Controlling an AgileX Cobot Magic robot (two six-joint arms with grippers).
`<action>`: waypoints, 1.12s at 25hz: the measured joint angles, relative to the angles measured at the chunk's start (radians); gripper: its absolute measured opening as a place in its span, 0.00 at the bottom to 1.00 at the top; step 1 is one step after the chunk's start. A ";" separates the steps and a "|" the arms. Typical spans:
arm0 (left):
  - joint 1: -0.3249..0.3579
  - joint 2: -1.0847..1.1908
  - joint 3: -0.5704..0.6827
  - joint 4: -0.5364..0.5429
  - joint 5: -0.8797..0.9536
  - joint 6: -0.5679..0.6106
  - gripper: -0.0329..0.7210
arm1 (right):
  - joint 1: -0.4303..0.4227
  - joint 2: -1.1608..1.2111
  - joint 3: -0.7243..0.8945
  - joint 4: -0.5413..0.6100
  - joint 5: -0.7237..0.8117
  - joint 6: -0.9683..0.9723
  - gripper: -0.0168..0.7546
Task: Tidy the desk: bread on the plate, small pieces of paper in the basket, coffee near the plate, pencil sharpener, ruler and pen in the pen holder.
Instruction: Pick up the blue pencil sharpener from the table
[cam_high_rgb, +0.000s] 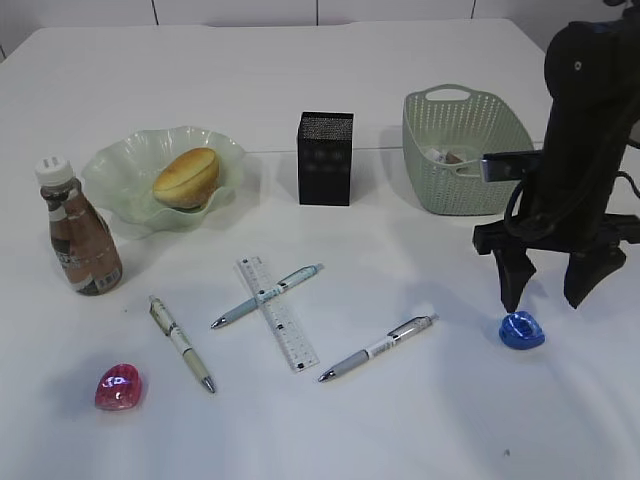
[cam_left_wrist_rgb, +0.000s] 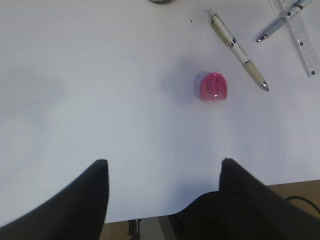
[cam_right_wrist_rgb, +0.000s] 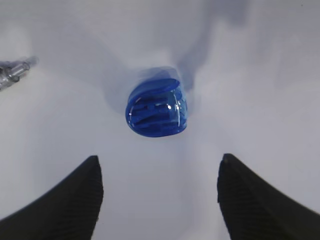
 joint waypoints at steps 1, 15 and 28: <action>0.000 0.000 0.000 0.000 0.000 0.000 0.69 | 0.000 0.006 0.000 0.000 -0.002 0.000 0.74; 0.000 0.000 0.000 0.000 0.000 0.000 0.69 | 0.000 0.077 0.000 0.022 -0.081 -0.007 0.74; 0.000 0.000 0.000 0.000 0.001 0.000 0.69 | 0.000 0.105 0.000 -0.016 -0.091 -0.010 0.74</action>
